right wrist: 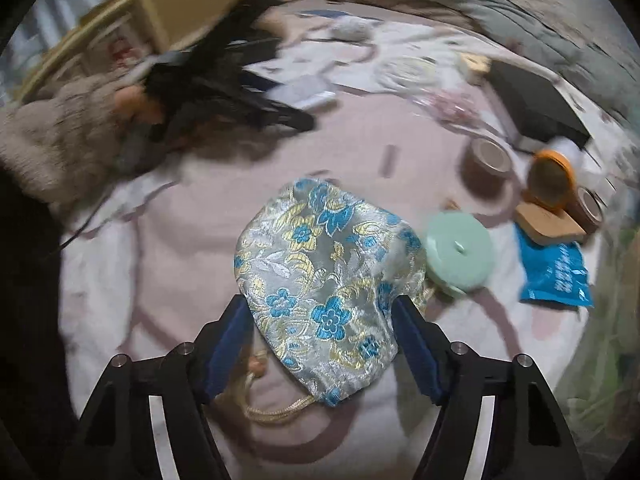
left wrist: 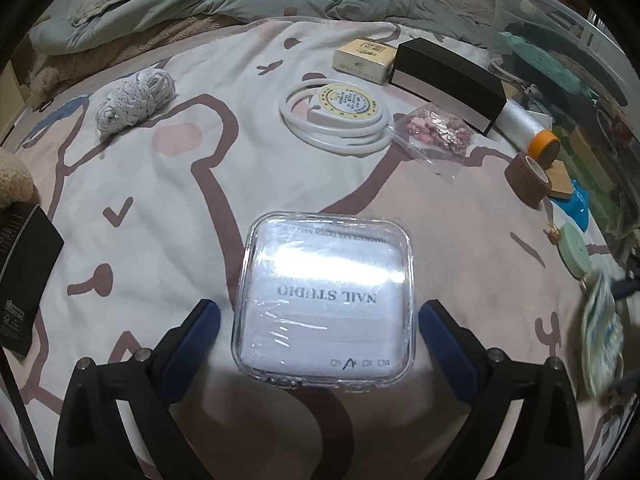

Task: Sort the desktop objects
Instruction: 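Lift the floral pouch with the right gripper while the left gripper grasps and lifts the clear case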

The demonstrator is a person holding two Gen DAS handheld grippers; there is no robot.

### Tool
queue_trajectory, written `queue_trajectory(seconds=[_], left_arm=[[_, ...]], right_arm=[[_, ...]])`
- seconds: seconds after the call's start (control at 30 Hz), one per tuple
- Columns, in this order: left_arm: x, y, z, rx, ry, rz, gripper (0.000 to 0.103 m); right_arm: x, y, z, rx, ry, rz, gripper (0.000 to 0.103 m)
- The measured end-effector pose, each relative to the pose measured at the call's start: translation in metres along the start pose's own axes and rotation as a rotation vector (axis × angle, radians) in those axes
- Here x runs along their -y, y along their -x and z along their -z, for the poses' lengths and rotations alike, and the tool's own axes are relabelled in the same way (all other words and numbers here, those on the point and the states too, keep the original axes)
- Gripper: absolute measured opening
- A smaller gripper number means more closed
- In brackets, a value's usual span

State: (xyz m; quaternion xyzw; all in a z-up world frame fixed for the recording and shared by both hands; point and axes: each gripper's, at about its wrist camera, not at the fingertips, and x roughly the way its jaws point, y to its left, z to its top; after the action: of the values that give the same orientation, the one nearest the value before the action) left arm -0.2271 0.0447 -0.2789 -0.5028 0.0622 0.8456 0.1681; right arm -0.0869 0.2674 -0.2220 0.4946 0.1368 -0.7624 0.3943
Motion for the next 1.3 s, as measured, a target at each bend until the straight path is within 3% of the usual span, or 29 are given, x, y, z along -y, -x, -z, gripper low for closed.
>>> queue_trajectory(seconds=[0.2,0.4,0.6,0.73,0.83,0.9,0.97,1.07,1.3], left_arm=[[0.000,0.000,0.000,0.003,-0.001,-0.002,0.101],[0.000,0.001,-0.002,-0.002,0.014,-0.007,0.101],[-0.001,0.002,-0.004,-0.006,0.038,-0.004,0.098],[0.002,0.004,-0.004,0.001,0.029,-0.018,0.092],[0.003,0.006,-0.005,0.004,0.030,-0.023,0.087],[0.003,0.007,-0.005,0.007,0.032,-0.027,0.078],[0.004,0.009,-0.005,0.010,0.032,-0.026,0.077],[0.005,0.011,-0.005,0.007,0.030,-0.031,0.077],[0.007,0.029,-0.003,0.029,0.025,-0.022,0.076]], right_arm=[[0.005,0.013,-0.006,0.049,-0.039,-0.001,0.073],[0.003,-0.007,-0.004,-0.010,-0.018,0.057,0.074],[0.015,-0.013,-0.005,0.009,-0.097,0.045,0.077],[0.008,-0.022,-0.004,0.003,-0.053,0.070,0.076],[0.003,-0.022,-0.004,0.002,-0.028,0.089,0.056],[0.007,-0.017,-0.004,0.016,-0.053,0.092,0.041],[0.011,-0.013,-0.003,0.031,-0.080,0.091,0.021],[0.011,-0.009,-0.003,0.044,-0.086,0.093,0.016],[0.007,0.005,-0.012,0.099,-0.089,0.093,0.014]])
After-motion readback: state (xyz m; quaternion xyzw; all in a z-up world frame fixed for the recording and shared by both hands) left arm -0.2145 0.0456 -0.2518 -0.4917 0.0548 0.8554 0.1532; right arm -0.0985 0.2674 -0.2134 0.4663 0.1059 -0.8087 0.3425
